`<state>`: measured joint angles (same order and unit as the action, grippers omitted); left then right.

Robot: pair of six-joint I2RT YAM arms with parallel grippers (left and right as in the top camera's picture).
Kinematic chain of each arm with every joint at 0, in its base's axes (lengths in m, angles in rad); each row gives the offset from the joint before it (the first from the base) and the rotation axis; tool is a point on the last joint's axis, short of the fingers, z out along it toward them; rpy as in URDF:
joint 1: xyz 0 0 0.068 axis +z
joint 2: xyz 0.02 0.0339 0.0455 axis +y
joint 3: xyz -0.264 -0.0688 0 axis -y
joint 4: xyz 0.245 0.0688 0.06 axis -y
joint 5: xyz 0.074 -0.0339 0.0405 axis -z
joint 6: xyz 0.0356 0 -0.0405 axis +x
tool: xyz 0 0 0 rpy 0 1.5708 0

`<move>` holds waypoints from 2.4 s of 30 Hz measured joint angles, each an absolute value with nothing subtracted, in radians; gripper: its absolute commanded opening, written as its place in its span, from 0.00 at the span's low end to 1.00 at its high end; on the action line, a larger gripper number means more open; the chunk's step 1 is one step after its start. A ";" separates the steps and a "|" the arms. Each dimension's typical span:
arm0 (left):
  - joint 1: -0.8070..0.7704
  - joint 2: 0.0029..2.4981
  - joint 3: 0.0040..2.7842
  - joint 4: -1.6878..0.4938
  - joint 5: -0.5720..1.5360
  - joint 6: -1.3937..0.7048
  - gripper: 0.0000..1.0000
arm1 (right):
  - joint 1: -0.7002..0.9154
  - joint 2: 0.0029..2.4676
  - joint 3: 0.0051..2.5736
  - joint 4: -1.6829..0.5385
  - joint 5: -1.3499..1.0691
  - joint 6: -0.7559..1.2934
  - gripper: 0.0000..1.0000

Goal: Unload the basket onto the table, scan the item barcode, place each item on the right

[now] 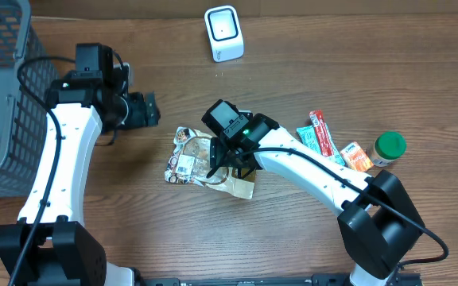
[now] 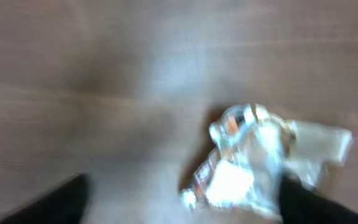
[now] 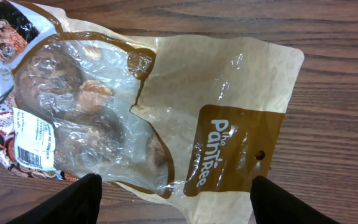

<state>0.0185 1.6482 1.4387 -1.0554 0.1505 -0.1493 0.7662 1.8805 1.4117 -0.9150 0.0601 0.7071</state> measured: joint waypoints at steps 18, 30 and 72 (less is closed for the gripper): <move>-0.116 1.657 1.105 -0.811 0.229 -0.151 0.11 | 0.766 1.880 1.330 -0.848 0.060 0.794 0.88; -0.171 1.657 0.980 -0.641 0.138 -0.239 0.10 | 0.766 1.880 1.229 -0.706 0.060 0.853 0.87; -0.170 1.657 0.903 -0.579 0.094 -0.264 0.13 | 0.748 1.935 1.198 -0.519 -0.124 0.910 0.63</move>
<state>-0.1703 1.6566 0.9028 -0.5785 0.0937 -0.2638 0.7475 1.9350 1.1984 -0.5186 -0.1238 0.9096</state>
